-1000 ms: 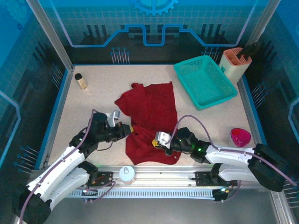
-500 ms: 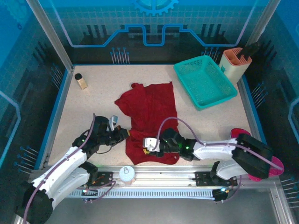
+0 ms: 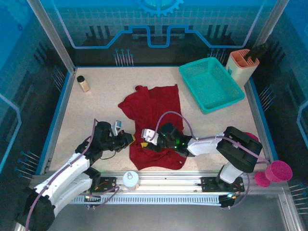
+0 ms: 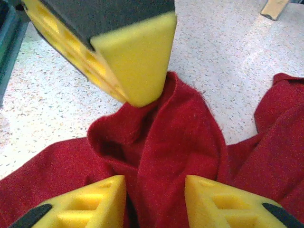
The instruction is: Fold the inside-out t-shirt
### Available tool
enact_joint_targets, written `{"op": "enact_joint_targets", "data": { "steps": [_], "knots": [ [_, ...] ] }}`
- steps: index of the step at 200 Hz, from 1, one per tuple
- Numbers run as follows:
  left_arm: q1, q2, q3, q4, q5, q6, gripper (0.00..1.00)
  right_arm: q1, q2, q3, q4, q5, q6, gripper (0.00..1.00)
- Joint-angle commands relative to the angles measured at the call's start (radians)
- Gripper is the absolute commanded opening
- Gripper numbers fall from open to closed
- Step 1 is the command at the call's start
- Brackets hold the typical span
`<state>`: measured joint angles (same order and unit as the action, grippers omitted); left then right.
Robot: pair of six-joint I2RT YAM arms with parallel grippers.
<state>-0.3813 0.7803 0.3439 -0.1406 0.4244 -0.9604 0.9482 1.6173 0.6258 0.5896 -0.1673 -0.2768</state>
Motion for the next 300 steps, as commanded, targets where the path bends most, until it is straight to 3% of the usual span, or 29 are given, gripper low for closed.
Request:
{"op": "enact_joint_targets", "data": {
  "steps": [1,12,35,68,89,110,157,194,242,276,292,300],
  "knots": [
    [0.01,-0.01,-0.011,0.038,0.032,-0.023,0.0,-0.059,0.015,0.029,-0.022,-0.097,0.04,0.26],
    [0.012,-0.011,-0.012,0.035,0.035,-0.02,0.0,-0.073,0.011,0.025,-0.017,-0.082,0.031,0.26],
    [0.013,-0.017,-0.017,0.03,0.027,-0.024,0.0,-0.072,-0.011,0.043,-0.106,-0.083,-0.05,0.38],
    [0.016,-0.019,-0.013,0.017,0.028,-0.012,0.0,-0.098,-0.092,0.069,-0.271,-0.087,-0.165,0.38],
    [0.018,-0.022,-0.021,0.018,0.022,-0.02,0.0,-0.017,-0.126,0.075,-0.359,-0.075,-0.331,0.38],
    [0.021,-0.021,-0.014,0.011,0.027,-0.009,0.0,0.063,-0.097,0.061,-0.289,-0.006,-0.382,0.37],
    [0.022,-0.025,-0.002,0.005,0.05,-0.003,0.0,0.042,0.014,0.092,-0.202,0.176,-0.264,0.33],
    [0.024,-0.029,-0.007,0.003,0.056,-0.012,0.0,-0.004,0.004,0.11,-0.272,0.156,-0.207,0.37],
    [0.025,-0.031,-0.017,0.028,0.052,-0.022,0.0,-0.001,0.037,0.13,-0.29,0.208,-0.152,0.21],
    [0.026,-0.036,-0.029,0.031,0.054,-0.031,0.0,0.05,0.039,0.143,-0.327,0.108,-0.226,0.41],
    [0.027,-0.039,-0.03,0.031,0.063,-0.031,0.0,0.063,0.058,0.152,-0.357,0.108,-0.211,0.4],
    [0.027,-0.044,-0.029,0.026,0.063,-0.027,0.0,0.065,0.071,0.158,-0.358,0.138,-0.201,0.34]
  ]
}}
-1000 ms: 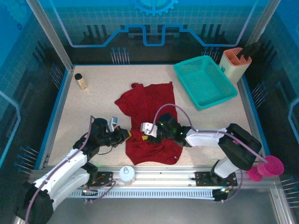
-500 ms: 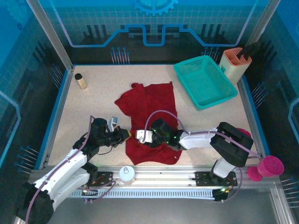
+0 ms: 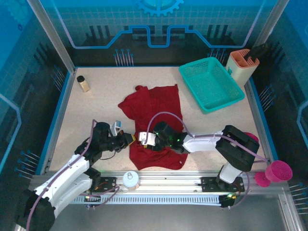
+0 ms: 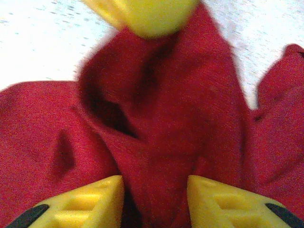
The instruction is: Fold the inside-out t-shirt
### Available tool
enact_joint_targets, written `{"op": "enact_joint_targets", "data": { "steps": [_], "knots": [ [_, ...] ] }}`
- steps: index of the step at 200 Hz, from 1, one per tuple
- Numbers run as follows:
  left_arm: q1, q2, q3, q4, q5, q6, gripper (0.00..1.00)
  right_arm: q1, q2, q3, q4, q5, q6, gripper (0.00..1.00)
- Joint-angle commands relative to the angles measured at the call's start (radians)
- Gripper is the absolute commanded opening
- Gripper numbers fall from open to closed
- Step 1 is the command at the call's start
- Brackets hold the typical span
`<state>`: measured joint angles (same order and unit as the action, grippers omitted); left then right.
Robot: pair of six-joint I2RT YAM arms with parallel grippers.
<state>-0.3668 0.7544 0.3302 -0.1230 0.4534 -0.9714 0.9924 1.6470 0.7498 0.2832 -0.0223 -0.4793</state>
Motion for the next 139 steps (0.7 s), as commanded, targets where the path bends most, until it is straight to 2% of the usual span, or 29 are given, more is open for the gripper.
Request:
{"op": "enact_joint_targets", "data": {
  "steps": [1,17,33,69,101,119,122,132,139],
  "knots": [
    [0.012,-0.019,-0.016,0.007,0.034,-0.015,0.0,0.021,0.042,0.034,-0.051,-0.001,0.002,0.33],
    [0.012,-0.033,-0.025,0.001,0.026,-0.02,0.0,0.028,0.037,0.027,-0.039,0.086,0.019,0.12],
    [0.014,-0.052,-0.037,0.001,0.014,-0.033,0.0,0.028,-0.029,0.048,-0.127,0.09,0.076,0.0],
    [0.015,-0.072,-0.026,-0.067,-0.065,-0.003,0.0,0.023,-0.183,0.051,-0.259,0.096,0.11,0.0],
    [0.016,-0.072,-0.025,-0.099,-0.095,0.027,0.0,0.012,-0.265,0.008,-0.248,-0.107,0.08,0.0],
    [0.016,-0.072,-0.037,-0.106,-0.096,0.025,0.0,0.016,-0.242,0.01,-0.244,-0.099,0.098,0.0],
    [0.016,-0.072,-0.04,-0.104,-0.094,0.024,0.0,0.018,-0.234,0.01,-0.239,-0.089,0.1,0.04],
    [0.016,-0.073,-0.049,-0.091,-0.074,0.014,0.0,0.034,-0.204,0.004,-0.194,-0.04,0.105,0.29],
    [0.015,-0.073,-0.056,-0.078,-0.061,0.01,0.0,0.043,-0.178,-0.005,-0.148,-0.013,0.118,0.37]
  ]
}}
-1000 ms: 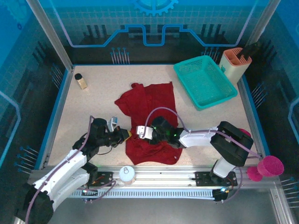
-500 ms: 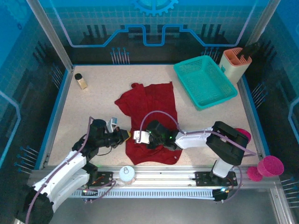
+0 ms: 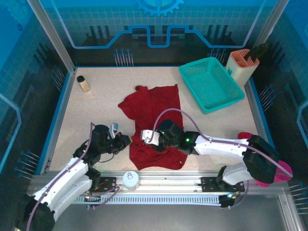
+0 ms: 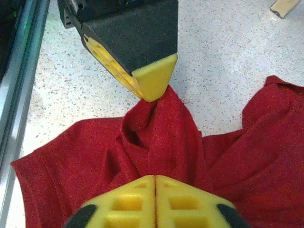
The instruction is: Fold the inside-out t-shirt
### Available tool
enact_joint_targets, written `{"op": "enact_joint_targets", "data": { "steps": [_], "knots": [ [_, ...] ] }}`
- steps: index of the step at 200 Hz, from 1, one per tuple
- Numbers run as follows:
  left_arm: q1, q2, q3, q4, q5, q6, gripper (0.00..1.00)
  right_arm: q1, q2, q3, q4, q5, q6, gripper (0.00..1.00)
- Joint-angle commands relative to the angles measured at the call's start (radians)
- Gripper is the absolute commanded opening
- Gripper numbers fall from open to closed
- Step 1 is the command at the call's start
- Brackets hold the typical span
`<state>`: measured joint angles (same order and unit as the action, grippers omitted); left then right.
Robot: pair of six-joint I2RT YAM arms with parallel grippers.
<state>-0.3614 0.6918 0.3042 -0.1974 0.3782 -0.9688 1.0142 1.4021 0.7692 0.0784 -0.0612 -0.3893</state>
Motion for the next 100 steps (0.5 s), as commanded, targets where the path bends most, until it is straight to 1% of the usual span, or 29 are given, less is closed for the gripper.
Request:
{"op": "enact_joint_targets", "data": {
  "steps": [1,12,20,26,42,72,100],
  "knots": [
    [0.01,-0.011,-0.03,-0.003,0.016,0.006,0.0,0.022,0.07,-0.026,0.065,0.028,0.033,0.38],
    [0.01,-0.015,-0.034,-0.001,0.022,-0.002,0.0,0.017,0.106,-0.038,0.149,0.03,0.12,0.39],
    [0.01,-0.018,-0.033,-0.008,0.022,-0.002,0.0,0.006,0.129,-0.037,0.178,-0.031,0.167,0.4],
    [0.01,-0.021,-0.031,-0.017,0.022,-0.002,0.0,0.002,0.149,-0.031,0.185,-0.05,0.196,0.4],
    [0.01,-0.032,-0.027,-0.03,0.027,0.001,0.0,-0.003,0.2,-0.01,0.172,-0.022,0.228,0.42],
    [0.01,-0.048,-0.037,-0.033,0.023,-0.007,0.0,-0.042,0.269,0.007,0.156,0.062,0.263,0.42],
    [0.01,-0.054,-0.039,-0.033,0.044,-0.006,0.0,-0.067,0.275,0.009,0.152,0.064,0.269,0.43]
  ]
}}
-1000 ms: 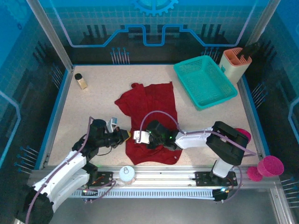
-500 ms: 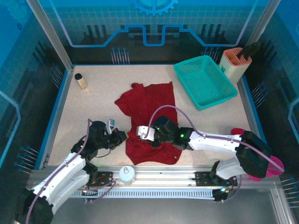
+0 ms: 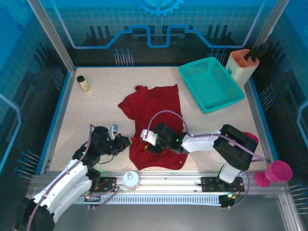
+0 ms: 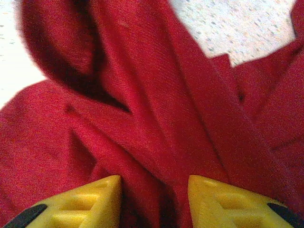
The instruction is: Fold the inside-out t-shirt
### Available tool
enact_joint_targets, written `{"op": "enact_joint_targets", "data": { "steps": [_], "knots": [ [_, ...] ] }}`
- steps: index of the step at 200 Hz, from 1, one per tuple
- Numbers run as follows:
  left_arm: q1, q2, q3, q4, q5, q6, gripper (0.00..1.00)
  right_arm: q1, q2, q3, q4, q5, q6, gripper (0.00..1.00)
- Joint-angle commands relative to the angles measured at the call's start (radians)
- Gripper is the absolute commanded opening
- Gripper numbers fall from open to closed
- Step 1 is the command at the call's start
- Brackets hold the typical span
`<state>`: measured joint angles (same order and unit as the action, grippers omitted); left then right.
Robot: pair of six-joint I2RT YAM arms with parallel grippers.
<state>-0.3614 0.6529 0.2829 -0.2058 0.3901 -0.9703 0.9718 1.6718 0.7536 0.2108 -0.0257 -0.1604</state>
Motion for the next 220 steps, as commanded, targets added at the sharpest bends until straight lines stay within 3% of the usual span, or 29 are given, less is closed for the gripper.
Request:
{"op": "enact_joint_targets", "data": {
  "steps": [1,77,93,105,136,159,176,195,210,220],
  "knots": [
    [0.01,-0.016,-0.017,-0.025,0.032,-0.005,0.0,-0.026,0.005,0.025,0.02,0.029,0.041,0.43],
    [0.011,-0.036,-0.038,-0.02,0.031,-0.01,0.0,-0.069,0.009,0.09,-0.044,-0.074,0.041,0.42],
    [0.011,-0.036,-0.039,-0.02,0.032,-0.01,0.0,-0.07,0.029,0.113,-0.066,-0.108,0.03,0.28],
    [0.012,-0.036,-0.038,-0.022,0.034,-0.009,0.0,-0.069,0.046,0.121,-0.095,-0.152,0.022,0.25],
    [0.012,-0.036,-0.034,-0.026,0.035,-0.01,0.0,-0.063,0.072,0.174,-0.138,-0.248,0.012,0.34],
    [0.012,-0.037,-0.024,-0.026,0.036,-0.013,0.0,-0.043,0.094,0.178,-0.155,-0.129,-0.021,0.43],
    [0.012,-0.038,-0.018,-0.028,0.036,-0.01,0.0,-0.027,0.118,0.211,-0.208,-0.096,-0.049,0.43],
    [0.012,-0.038,-0.012,-0.038,0.034,-0.009,0.0,-0.003,0.117,0.217,-0.208,-0.024,-0.056,0.39],
    [0.012,-0.039,-0.009,-0.043,0.036,-0.007,0.0,0.006,0.098,0.216,-0.22,0.013,-0.057,0.23],
    [0.012,-0.042,-0.008,-0.052,0.032,-0.005,0.0,0.005,0.063,0.219,-0.246,-0.019,-0.05,0.17]
  ]
}}
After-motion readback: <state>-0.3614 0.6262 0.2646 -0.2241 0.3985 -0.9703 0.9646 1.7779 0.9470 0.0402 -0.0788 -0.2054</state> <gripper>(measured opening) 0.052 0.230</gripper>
